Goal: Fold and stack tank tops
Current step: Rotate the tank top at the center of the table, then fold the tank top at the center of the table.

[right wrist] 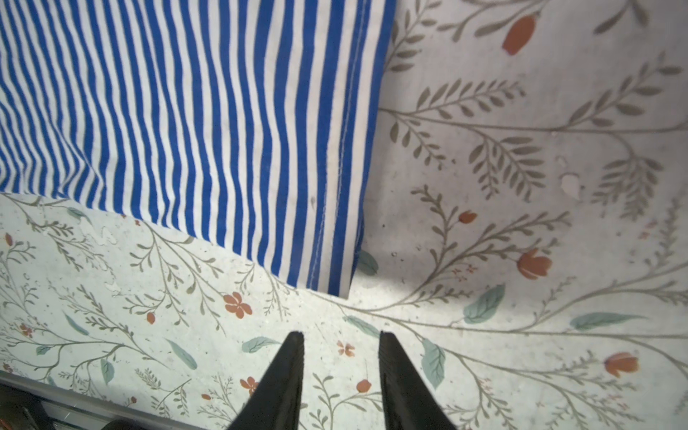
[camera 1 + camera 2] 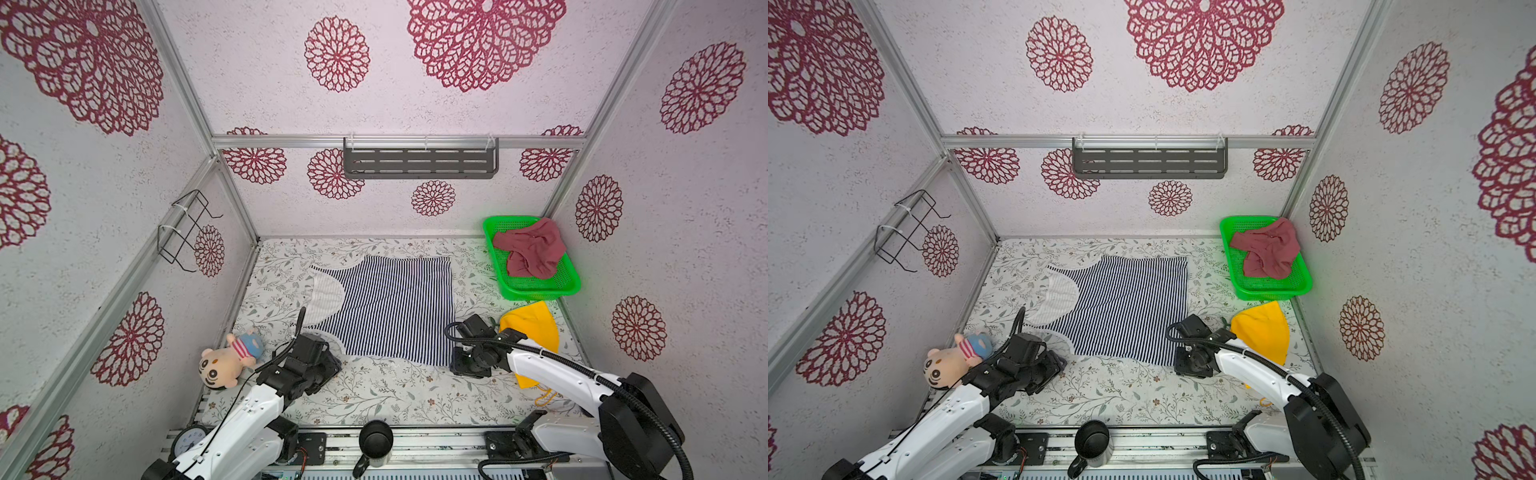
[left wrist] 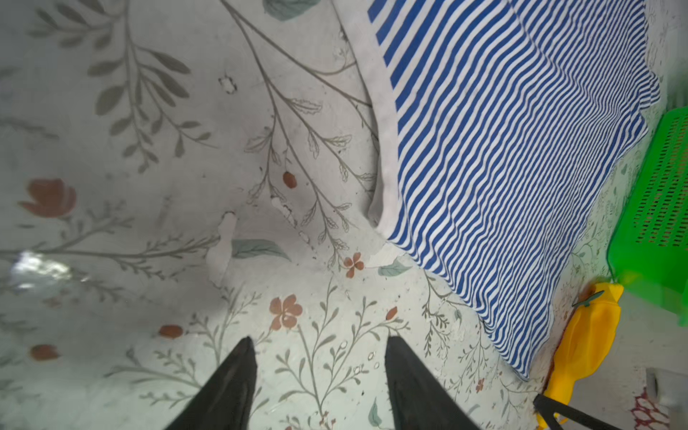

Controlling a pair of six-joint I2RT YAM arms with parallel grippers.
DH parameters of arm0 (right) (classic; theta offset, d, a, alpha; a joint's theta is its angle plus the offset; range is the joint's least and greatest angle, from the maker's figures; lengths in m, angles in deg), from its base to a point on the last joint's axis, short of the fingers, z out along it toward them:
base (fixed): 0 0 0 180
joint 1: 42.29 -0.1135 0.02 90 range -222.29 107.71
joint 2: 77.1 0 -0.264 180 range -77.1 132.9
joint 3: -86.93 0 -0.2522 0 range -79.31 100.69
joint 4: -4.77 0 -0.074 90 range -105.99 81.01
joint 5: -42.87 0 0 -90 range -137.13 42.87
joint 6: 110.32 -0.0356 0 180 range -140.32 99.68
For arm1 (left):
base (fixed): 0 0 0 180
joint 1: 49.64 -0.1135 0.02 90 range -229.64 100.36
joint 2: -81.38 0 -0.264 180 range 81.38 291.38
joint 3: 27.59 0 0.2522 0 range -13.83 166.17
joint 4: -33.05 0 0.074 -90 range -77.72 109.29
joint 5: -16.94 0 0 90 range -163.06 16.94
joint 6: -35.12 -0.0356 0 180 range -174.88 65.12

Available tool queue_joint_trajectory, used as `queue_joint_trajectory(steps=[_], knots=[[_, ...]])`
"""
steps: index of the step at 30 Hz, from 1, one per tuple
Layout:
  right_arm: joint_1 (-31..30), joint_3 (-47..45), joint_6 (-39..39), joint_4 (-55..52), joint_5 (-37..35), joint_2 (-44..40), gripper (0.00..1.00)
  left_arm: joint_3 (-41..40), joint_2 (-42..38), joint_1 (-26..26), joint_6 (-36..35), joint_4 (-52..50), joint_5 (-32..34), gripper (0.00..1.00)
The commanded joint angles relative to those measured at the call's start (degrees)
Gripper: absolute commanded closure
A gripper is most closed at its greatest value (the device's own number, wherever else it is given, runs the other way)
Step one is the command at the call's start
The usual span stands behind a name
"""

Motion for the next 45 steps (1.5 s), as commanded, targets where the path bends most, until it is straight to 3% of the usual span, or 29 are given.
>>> queue_joint_trajectory(steps=[1, 4, 8, 10, 14, 18, 30, 39, 45], knots=[[0.04, -0.42, -1.45, -0.79, -0.34, -1.82, 0.67, 0.56, 4.17, 0.29, 3.68, 9.01, -0.87, 0.40], [0.04, -1.46, -2.39, -0.57, -1.17, -3.32, 0.73, 2.79, 9.15, 0.24, 1.31, 9.81, -0.49, 0.45], [0.04, -2.46, -3.27, 0.27, -1.72, -3.94, 0.83, 3.46, 12.55, 0.23, 1.43, 14.05, 1.03, 0.66], [0.04, -2.71, -3.41, 0.85, -1.76, -3.72, 0.83, 4.17, 13.94, 0.06, 0.86, 14.40, 1.57, 0.65], [0.04, -2.93, -3.51, 2.96, -2.34, -3.16, 0.80, 4.58, 16.98, -0.03, 0.82, 17.51, 2.04, 0.49], [0.04, -2.99, -3.68, 5.78, -2.83, -2.08, 0.74, 5.22, 20.21, 0.02, 0.59, 19.29, 2.37, 0.46], [0.04, -2.99, -3.24, 10.10, -3.27, 1.87, 0.73, 6.77, 26.23, -0.17, 1.08, 23.08, 2.75, 0.58], [-0.05, -3.21, -3.50, 10.32, -3.97, 3.98, 0.70, 7.22, 25.13, 0.04, -1.33, 16.45, 1.66, 0.61], [-0.48, -4.22, -4.02, 10.98, -3.44, 5.44, 0.71, 6.50, 26.50, 0.22, -1.15, 17.78, 1.58, 0.74]])
